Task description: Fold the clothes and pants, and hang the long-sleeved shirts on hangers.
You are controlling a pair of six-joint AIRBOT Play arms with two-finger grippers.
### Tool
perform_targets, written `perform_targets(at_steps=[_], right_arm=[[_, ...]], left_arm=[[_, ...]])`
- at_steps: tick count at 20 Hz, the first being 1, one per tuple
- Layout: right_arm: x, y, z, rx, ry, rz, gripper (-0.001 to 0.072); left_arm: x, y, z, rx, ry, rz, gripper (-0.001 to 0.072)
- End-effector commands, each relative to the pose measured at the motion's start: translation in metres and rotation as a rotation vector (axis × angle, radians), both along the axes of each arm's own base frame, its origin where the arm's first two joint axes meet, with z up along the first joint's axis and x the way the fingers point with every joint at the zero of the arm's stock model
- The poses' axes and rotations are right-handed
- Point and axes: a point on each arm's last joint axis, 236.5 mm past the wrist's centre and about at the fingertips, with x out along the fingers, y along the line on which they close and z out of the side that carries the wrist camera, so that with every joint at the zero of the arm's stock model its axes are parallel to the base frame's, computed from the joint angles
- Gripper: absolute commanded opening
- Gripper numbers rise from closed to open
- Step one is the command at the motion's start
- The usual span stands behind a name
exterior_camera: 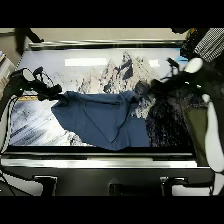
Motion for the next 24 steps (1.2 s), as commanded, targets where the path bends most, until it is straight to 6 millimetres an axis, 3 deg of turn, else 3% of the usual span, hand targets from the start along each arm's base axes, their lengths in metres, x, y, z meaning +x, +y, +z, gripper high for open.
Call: perform_targets(at_steps=[1, 5, 7, 9, 12, 17, 21, 22, 23, 24], right_arm=[[-0.064, -0.036, -0.014, 0.031, 0.106, -0.001, 0.0419], [-0.146, -0.026, -0.082, 0.068, 0.265, -0.066, 0.0422], [-0.174, -0.014, -0.108, 0.107, 0.311, -0.095, 0.0422], [-0.189, -0.008, -0.128, 0.125, 0.325, -0.115, 0.0423], [-0.193, -0.003, -0.146, 0.147, 0.31, -0.161, 0.0422], [-0.187, 0.016, -0.152, 0.248, 0.274, -0.235, 0.0422], [-0.203, 0.027, -0.163, 0.26, 0.306, -0.234, 0.0407], [-0.203, 0.036, -0.164, 0.252, 0.296, -0.207, 0.0376], [-0.2, 0.045, -0.163, 0.25, 0.277, -0.191, 0.0275], [-0.196, 0.053, -0.161, 0.254, 0.256, -0.181, 0.0116]], left_arm=[[-0.012, -0.002, 0.003, -0.003, 0.05, -0.026, 0.0014], [-0.024, -0.003, 0.002, -0.007, 0.097, -0.036, 0.0014], [-0.026, -0.005, 0.002, -0.015, 0.104, -0.038, 0.0014], [-0.026, -0.007, 0.002, -0.026, 0.106, -0.037, 0.0014], [-0.026, -0.008, 0.002, -0.031, 0.106, -0.038, 0.0014], [-0.026, -0.008, 0.002, -0.031, 0.106, -0.037, 0.0014], [-0.026, -0.008, 0.002, -0.03, 0.106, -0.037, 0.0014], [-0.026, -0.008, 0.002, -0.03, 0.106, -0.037, 0.0014], [-0.026, -0.008, 0.002, -0.03, 0.106, -0.037, 0.0014], [-0.026, -0.008, 0.003, -0.03, 0.106, -0.037, 0.0014]])
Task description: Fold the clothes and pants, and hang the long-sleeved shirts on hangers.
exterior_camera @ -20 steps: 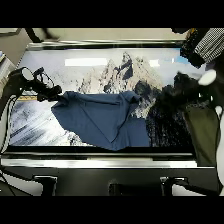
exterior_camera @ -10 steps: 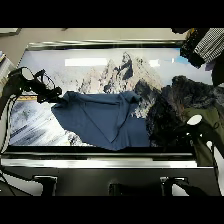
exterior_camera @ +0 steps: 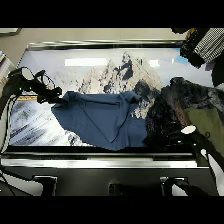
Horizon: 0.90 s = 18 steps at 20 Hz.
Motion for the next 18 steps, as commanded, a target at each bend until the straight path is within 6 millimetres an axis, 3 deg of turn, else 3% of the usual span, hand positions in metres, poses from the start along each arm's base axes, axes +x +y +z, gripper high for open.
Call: perform_targets(at_steps=[1, 3, 5, 8, 11, 13, 15, 17, 18], right_arm=[[0.014, 0.022, 0.005, 0.01, -0.076, 0.014, 0.0027], [0.041, 0.025, 0.034, 0.035, -0.167, 0.006, 0.0025], [0.073, 0.03, 0.091, 0.057, -0.313, 0.039, 0.0025], [0.126, 0.02, 0.226, 0.0, -0.626, 0.034, 0.0025], [0.147, -0.022, 0.378, -0.202, -0.948, -0.084, 0.0025], [0.131, -0.055, 0.478, -0.322, -1.143, -0.217, 0.0025], [0.094, -0.087, 0.57, -0.421, -1.328, -0.363, 0.0025], [0.048, -0.108, 0.642, -0.484, -1.508, -0.473, 0.0025], [0.026, -0.116, 0.667, -0.497, -1.575, -0.526, 0.0025]], left_arm=[[0.001, 0.0, 0.002, 0.0, -0.006, 0.001, 0.0014], [0.004, -0.001, 0.011, -0.007, -0.032, -0.031, 0.0014], [0.005, -0.005, 0.029, -0.049, -0.053, -0.059, 0.0014], [0.008, -0.003, 0.086, -0.138, -0.134, -0.035, 0.0014], [0.001, 0.015, 0.169, -0.173, -0.308, 0.007, 0.0014], [-0.02, 0.031, 0.227, -0.156, -0.433, 0.04, 0.0014], [-0.052, 0.046, 0.287, -0.112, -0.576, 0.087, 0.0014], [-0.091, 0.056, 0.339, -0.065, -0.71, 0.14, 0.0013], [-0.111, 0.059, 0.361, -0.041, -0.77, 0.167, 0.0013]])
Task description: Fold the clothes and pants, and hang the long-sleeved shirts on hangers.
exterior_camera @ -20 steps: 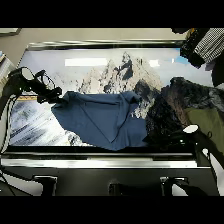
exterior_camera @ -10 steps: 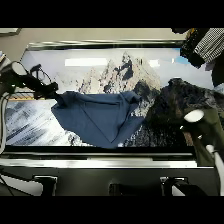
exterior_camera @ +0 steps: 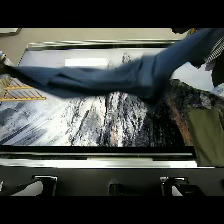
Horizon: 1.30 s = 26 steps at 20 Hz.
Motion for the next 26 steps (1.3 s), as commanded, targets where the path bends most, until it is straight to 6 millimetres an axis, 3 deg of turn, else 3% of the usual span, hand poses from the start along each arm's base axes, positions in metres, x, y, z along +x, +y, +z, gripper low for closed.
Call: perform_targets(at_steps=[1, 4, 6, 8, 11, 12, 14, 17, 20, 23, 26], right_arm=[[-0.09, -0.052, 0.114, 0.027, -0.321, -0.235, 0.0025], [-0.125, -0.069, 0.132, 0.076, -0.402, -0.312, 0.0025], [-0.124, -0.076, 0.13, 0.079, -0.396, -0.341, 0.0025], [-0.101, -0.079, 0.109, 0.113, -0.299, -0.352, 0.0025], [-0.025, -0.06, 0.022, 0.15, 0.049, -0.29, 0.0026], [0.007, -0.043, -0.019, 0.164, 0.191, -0.231, 0.0026], [0.059, -0.001, -0.103, 0.182, 0.448, -0.061, 0.0026], [0.118, 0.051, -0.236, 0.235, 0.798, 0.161, 0.0026], [0.159, 0.06, -0.354, 0.277, 1.043, 0.188, 0.0025], [0.182, 0.06, -0.432, 0.321, 1.159, 0.158, 0.0025], [0.189, 0.06, -0.464, 0.341, 1.2, 0.143, 0.0025]], left_arm=[[-0.071, 0.01, 0.084, 0.047, -0.215, 0.123, 0.0013], [-0.117, 0.015, 0.122, 0.084, -0.33, 0.224, 0.0014], [-0.13, 0.019, 0.131, 0.103, -0.359, 0.264, 0.0013], [-0.128, 0.025, 0.129, 0.095, -0.35, 0.287, 0.0013], [-0.101, 0.028, 0.103, 0.049, -0.266, 0.25, 0.0013], [-0.088, 0.024, 0.084, 0.023, -0.212, 0.218, 0.0013], [-0.057, 0.006, 0.028, -0.033, -0.059, 0.122, 0.0013], [-0.006, -0.024, -0.086, -0.078, 0.182, 0.013, 0.0013], [0.051, -0.039, -0.191, -0.116, 0.316, 0.016, 0.0013], [0.084, -0.057, -0.268, -0.204, 0.433, 0.013, 0.0013], [0.097, -0.059, -0.311, -0.236, 0.504, 0.012, 0.0013]])
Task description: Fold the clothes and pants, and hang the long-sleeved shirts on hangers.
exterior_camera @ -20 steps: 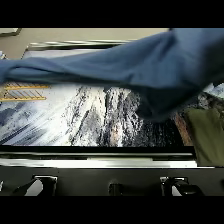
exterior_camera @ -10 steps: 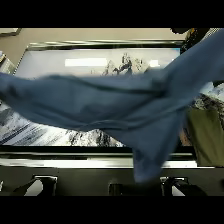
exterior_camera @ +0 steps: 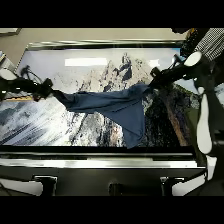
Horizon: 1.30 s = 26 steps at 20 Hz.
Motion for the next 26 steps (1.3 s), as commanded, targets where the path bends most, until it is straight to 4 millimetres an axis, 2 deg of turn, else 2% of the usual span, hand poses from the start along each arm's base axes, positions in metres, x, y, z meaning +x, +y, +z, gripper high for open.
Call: perform_targets(at_steps=[1, 4, 5, 6, 7, 10, 12, 14, 16, 17, 21, 24, 26], right_arm=[[0.008, 0.006, -0.046, 0.033, 0.07, -0.005, 0.0025], [0.006, 0.007, -0.043, 0.03, 0.056, 0.024, 0.0025], [0.003, 0.008, -0.042, 0.028, 0.062, 0.039, 0.0026], [0.0, 0.008, -0.039, 0.024, 0.06, 0.057, 0.0026], [-0.003, 0.008, -0.036, 0.02, 0.053, 0.078, 0.0026], [-0.009, 0.009, -0.02, 0.009, 0.022, 0.12, 0.0026], [-0.011, 0.008, -0.009, 0.002, 0.0, 0.129, 0.0025], [-0.013, 0.008, 0.001, -0.002, -0.02, 0.136, 0.0025], [-0.016, 0.008, 0.005, -0.007, -0.029, 0.151, 0.0025], [-0.018, 0.008, 0.006, -0.007, -0.024, 0.156, 0.0025], [-0.025, 0.009, 0.005, -0.006, 0.002, 0.173, 0.0026], [-0.026, 0.008, 0.004, -0.009, 0.008, 0.176, 0.0026], [-0.027, 0.008, 0.004, -0.009, 0.012, 0.178, 0.0026]], left_arm=[[0.018, -0.007, -0.061, -0.04, 0.082, 0.008, 0.0013], [0.017, 0.008, -0.062, -0.032, 0.075, -0.003, 0.0026], [0.012, 0.014, -0.058, -0.036, 0.087, -0.019, 0.012], [0.003, 0.021, -0.051, -0.042, 0.104, -0.049, 0.0291], [-0.007, 0.027, -0.041, -0.047, 0.115, -0.08, 0.0399], [-0.038, 0.053, 0.003, -0.004, 0.113, -0.102, 0.04], [-0.061, 0.054, 0.024, 0.023, 0.1, -0.096, 0.04], [-0.088, 0.033, 0.022, 0.001, 0.137, -0.091, 0.04], [-0.109, 0.002, -0.003, -0.027, 0.183, -0.087, 0.04], [-0.112, -0.015, -0.016, -0.056, 0.195, -0.084, 0.04], [-0.094, -0.08, -0.057, -0.166, 0.146, -0.021, 0.04], [-0.077, -0.119, -0.079, -0.19, 0.116, -0.011, 0.04], [-0.07, -0.139, -0.095, -0.198, 0.111, 0.002, 0.0399]])
